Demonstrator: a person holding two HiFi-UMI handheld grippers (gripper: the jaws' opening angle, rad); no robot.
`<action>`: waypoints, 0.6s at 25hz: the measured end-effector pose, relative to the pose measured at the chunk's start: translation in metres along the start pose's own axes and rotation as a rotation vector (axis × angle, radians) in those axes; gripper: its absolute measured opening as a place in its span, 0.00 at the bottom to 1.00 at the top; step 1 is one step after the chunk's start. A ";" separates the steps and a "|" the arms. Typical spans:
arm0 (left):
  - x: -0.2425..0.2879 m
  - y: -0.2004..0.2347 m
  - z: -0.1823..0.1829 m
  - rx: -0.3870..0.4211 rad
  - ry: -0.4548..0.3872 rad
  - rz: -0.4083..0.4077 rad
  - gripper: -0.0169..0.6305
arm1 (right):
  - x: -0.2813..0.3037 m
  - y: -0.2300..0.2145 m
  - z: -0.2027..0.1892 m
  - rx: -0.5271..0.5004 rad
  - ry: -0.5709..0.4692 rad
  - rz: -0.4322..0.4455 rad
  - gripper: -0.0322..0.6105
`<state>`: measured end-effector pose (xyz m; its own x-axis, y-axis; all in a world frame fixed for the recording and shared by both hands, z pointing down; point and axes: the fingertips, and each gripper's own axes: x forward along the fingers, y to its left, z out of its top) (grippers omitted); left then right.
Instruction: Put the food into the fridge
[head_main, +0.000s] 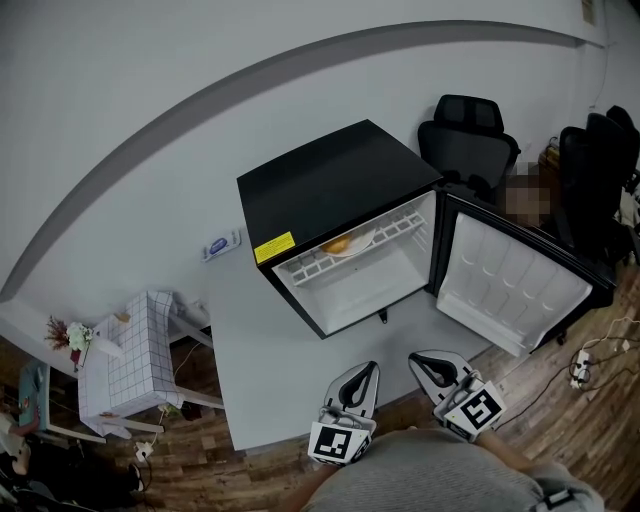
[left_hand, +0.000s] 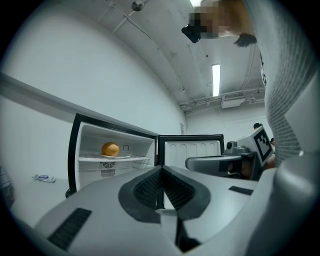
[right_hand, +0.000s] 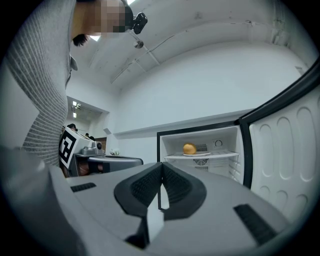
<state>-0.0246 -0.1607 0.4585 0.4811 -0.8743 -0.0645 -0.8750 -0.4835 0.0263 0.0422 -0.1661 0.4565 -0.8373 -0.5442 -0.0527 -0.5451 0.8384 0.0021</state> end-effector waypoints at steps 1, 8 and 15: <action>0.000 0.001 0.000 0.000 0.000 0.002 0.04 | 0.000 0.000 0.000 -0.003 0.000 0.001 0.07; -0.002 0.004 0.000 -0.009 -0.002 0.017 0.04 | 0.003 0.003 -0.003 -0.030 0.026 0.009 0.07; -0.004 0.004 0.002 0.002 -0.010 0.017 0.04 | 0.002 0.004 0.002 -0.035 0.015 0.006 0.07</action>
<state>-0.0297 -0.1587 0.4569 0.4659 -0.8817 -0.0744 -0.8830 -0.4687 0.0257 0.0381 -0.1637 0.4546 -0.8407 -0.5401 -0.0378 -0.5413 0.8400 0.0374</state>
